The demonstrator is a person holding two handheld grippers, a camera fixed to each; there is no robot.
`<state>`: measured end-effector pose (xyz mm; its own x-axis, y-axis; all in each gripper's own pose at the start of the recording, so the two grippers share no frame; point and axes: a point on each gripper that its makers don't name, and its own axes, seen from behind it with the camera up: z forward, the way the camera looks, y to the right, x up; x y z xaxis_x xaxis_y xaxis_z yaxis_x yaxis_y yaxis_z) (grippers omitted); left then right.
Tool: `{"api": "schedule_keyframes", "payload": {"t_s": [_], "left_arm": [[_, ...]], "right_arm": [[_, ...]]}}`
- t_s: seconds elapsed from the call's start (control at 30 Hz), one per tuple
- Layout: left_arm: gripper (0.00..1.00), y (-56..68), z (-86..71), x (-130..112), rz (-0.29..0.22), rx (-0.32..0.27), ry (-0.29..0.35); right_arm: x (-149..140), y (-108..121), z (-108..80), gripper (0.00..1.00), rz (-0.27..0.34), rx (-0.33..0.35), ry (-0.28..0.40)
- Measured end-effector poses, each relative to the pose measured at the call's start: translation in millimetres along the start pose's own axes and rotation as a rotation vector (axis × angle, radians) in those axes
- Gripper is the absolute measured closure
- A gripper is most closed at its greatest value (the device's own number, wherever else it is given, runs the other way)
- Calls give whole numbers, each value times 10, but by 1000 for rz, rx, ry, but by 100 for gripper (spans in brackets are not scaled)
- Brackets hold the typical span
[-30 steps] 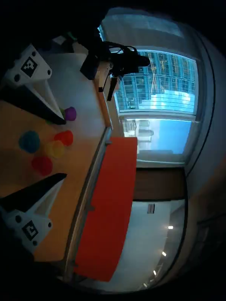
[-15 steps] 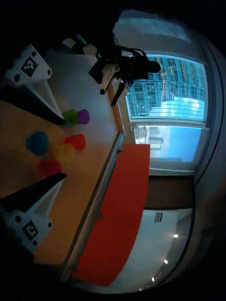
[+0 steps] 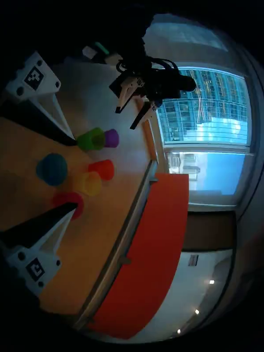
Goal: Pour water
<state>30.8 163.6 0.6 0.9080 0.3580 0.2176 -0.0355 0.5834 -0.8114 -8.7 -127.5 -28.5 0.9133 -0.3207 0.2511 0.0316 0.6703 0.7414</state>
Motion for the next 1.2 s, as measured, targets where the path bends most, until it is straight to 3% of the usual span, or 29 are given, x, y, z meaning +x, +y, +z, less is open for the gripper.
{"api": "schedule_keyframes", "payload": {"t_s": [0.87, 1.2], "left_arm": [[0, 74, 369, -435, 28, -54, -119], [0, 54, 482, -517, 29, -61, -143]], "right_arm": [[-686, -45, 242, 1, -10, 34, -121], [-775, -61, 303, 1, -5, 47, -139]]}}
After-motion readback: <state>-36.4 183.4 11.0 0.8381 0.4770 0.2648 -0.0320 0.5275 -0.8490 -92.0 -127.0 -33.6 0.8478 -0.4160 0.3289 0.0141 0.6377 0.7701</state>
